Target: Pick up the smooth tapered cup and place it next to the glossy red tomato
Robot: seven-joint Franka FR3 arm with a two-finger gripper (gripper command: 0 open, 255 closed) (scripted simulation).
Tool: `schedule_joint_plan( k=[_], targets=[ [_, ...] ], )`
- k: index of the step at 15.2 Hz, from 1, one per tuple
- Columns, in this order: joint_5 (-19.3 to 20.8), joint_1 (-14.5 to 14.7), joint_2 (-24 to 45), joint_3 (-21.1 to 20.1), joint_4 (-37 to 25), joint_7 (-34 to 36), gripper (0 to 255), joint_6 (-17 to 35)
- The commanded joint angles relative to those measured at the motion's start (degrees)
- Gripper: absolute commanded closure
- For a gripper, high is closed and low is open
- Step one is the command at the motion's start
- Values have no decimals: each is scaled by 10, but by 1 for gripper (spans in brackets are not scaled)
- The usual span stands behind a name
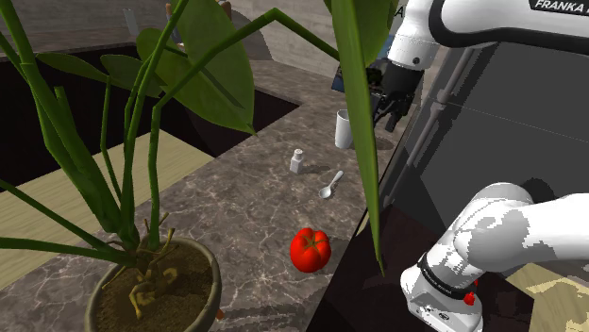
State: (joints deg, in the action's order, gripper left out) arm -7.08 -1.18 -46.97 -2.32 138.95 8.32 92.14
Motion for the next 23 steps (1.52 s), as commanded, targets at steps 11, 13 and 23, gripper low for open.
schedule_joint_plan(
  k=[11, 13, 23],
  targets=[
    [64, -40, 169, 39, -35, -51, 0, 133],
    [74, -48, 206, 47, -50, -59, 0, 156],
    [113, -79, 397, 82, -165, -91, 0, 242]
  ],
)
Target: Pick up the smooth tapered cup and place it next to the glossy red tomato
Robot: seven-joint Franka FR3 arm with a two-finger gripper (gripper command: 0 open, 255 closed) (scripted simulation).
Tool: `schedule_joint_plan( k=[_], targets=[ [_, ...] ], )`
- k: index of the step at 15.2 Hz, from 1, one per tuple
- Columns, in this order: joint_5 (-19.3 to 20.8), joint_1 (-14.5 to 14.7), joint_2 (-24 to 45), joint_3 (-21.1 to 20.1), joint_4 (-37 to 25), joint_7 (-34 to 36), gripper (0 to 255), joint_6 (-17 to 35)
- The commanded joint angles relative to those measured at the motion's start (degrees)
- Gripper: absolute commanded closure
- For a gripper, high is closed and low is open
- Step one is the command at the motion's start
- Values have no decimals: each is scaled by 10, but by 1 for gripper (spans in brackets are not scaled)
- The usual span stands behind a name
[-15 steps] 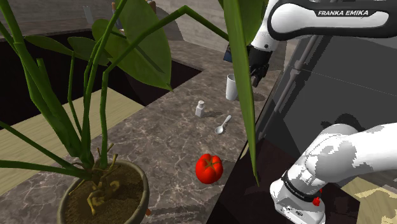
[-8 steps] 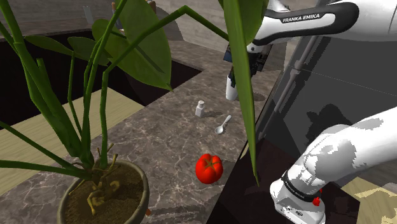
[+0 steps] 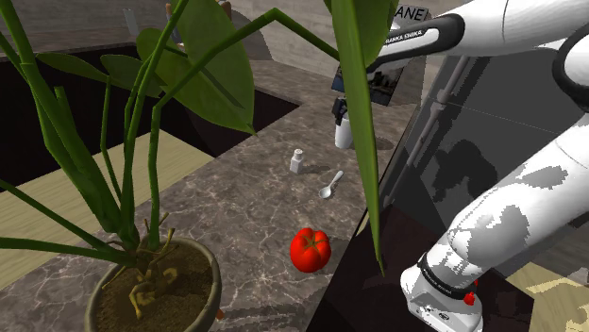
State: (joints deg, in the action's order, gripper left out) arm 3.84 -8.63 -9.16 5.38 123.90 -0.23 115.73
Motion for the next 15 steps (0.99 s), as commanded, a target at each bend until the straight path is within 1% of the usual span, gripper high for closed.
schedule_joint_plan(
  k=[1, 6, 11, 15],
  targets=[
    [6, -7, 39, 8, -29, -9, 0, 12],
    [14, -22, 137, 23, -114, -24, 0, 32],
    [16, -38, 238, 35, -217, -39, 0, 38],
    [15, -40, 248, 36, -207, -40, 0, 58]
  ],
)
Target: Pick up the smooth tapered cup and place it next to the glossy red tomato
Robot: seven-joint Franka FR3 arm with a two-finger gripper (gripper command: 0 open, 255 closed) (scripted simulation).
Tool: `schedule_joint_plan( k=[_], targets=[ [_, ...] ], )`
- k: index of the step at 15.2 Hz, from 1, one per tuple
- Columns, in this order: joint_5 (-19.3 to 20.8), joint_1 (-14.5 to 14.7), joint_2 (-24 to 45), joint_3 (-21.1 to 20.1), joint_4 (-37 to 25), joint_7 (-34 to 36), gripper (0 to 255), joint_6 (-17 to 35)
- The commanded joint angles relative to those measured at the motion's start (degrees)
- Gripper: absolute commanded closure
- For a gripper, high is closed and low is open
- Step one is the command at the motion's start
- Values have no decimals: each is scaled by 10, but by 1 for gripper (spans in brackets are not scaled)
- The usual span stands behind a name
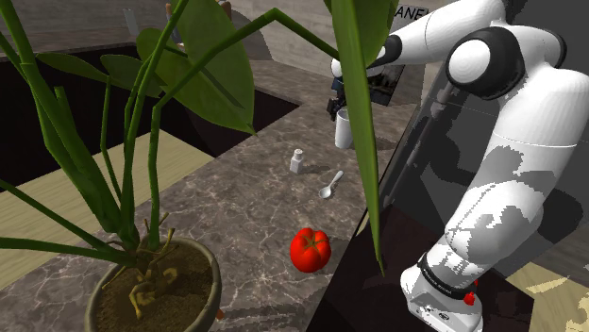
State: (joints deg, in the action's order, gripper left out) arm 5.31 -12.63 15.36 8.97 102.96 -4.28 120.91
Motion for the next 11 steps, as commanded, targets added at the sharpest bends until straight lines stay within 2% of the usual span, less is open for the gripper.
schedule_joint_plan(
  k=[1, 4, 11],
  targets=[
    [0, -1, 6, 0, 6, 0, 0, 13],
    [-1, -3, 19, 1, 17, 0, 0, 36],
    [-1, -3, 19, 1, 17, 0, 0, 36]
  ],
)
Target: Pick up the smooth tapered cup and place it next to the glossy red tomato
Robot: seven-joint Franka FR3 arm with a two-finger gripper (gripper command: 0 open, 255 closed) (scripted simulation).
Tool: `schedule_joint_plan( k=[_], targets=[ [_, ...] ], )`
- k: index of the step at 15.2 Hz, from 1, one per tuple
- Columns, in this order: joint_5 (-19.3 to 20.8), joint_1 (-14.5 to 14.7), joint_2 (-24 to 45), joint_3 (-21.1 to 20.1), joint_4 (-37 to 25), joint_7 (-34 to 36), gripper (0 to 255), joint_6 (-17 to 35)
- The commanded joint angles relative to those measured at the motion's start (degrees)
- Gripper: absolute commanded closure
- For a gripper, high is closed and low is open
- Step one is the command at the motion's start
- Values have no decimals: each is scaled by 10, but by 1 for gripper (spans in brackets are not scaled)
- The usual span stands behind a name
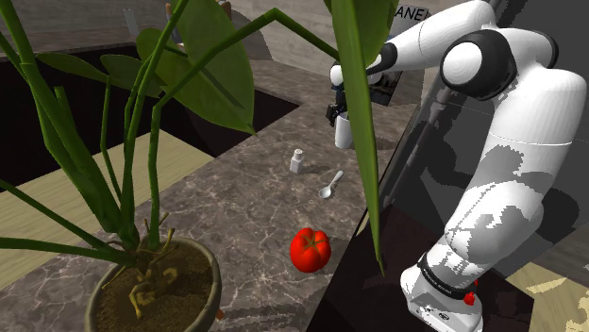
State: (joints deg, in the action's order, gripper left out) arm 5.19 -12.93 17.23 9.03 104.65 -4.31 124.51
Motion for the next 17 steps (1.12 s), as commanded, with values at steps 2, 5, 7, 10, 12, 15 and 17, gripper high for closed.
schedule_joint_plan(
  k=[2, 5, 7, 10, 12, 15, 17],
  targets=[
    [0, 0, 0, 0, 0, 0, 255, 0],
    [0, 0, 0, 0, 0, 0, 255, 0],
    [0, 0, 0, 0, 0, 0, 255, 0],
    [0, 0, 0, 0, 0, 0, 255, 0],
    [0, 0, -3, 0, -4, 0, 255, -7],
    [0, 1, -12, 0, -15, -2, 255, -27],
    [1, 1, -17, 0, -23, -3, 255, -41]
  ],
)
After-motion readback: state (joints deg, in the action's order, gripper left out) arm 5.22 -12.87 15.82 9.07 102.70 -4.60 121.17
